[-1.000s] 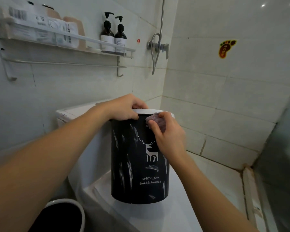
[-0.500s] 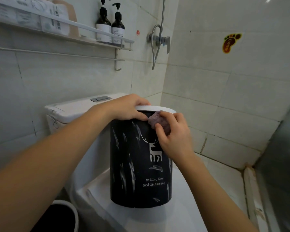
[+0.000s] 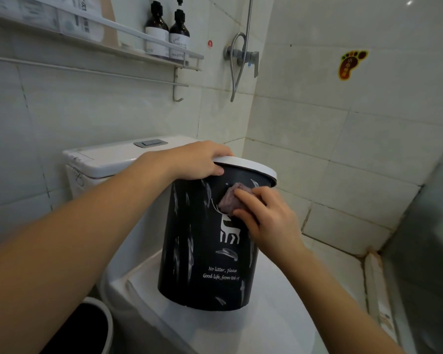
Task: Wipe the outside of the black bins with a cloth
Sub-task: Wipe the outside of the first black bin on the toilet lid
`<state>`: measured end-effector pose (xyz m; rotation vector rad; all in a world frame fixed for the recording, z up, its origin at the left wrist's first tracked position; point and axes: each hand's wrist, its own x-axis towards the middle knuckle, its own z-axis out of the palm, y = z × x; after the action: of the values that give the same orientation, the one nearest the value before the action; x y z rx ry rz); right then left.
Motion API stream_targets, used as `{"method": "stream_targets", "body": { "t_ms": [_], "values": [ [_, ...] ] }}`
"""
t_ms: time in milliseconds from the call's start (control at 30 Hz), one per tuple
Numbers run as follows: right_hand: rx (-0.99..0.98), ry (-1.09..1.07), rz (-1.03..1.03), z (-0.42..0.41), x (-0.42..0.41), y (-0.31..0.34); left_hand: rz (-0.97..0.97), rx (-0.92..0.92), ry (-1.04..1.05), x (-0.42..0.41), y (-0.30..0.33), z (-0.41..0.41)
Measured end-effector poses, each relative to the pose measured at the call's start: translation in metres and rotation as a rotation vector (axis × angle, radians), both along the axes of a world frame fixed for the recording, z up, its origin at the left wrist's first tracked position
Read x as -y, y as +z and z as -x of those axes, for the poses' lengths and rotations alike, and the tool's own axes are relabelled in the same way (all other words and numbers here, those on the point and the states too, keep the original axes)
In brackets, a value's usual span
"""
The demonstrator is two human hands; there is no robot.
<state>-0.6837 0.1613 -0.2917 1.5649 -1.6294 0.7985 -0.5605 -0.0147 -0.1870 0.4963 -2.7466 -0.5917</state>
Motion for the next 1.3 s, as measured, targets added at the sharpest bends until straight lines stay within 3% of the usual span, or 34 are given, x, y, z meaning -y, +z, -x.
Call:
{"method": "stream_targets", "body": {
  "t_ms": [233, 533, 667, 833, 1100, 1300],
  "values": [
    [0.072, -0.046, -0.004, -0.003, 0.015, 0.028, -0.042, -0.024, -0.012, -0.004, 0.001, -0.002],
    [-0.181, 0.039, -0.058, -0.002, 0.005, 0.006, -0.100, -0.032, 0.007, 0.006, -0.001, -0.002],
    [-0.058, -0.052, 0.040, 0.003, 0.019, 0.022, -0.086, -0.061, 0.003, 0.011, -0.003, -0.001],
    [-0.015, -0.049, 0.014, -0.001, 0.030, 0.026, -0.079, -0.071, 0.019, 0.017, -0.004, -0.003],
    [-0.222, 0.107, -0.109, 0.003, 0.011, 0.001, -0.121, -0.089, 0.022, 0.021, -0.006, -0.001],
    [-0.082, -0.030, -0.036, 0.006, 0.033, 0.039, -0.117, -0.094, 0.003, 0.018, -0.006, 0.004]
  ]
}}
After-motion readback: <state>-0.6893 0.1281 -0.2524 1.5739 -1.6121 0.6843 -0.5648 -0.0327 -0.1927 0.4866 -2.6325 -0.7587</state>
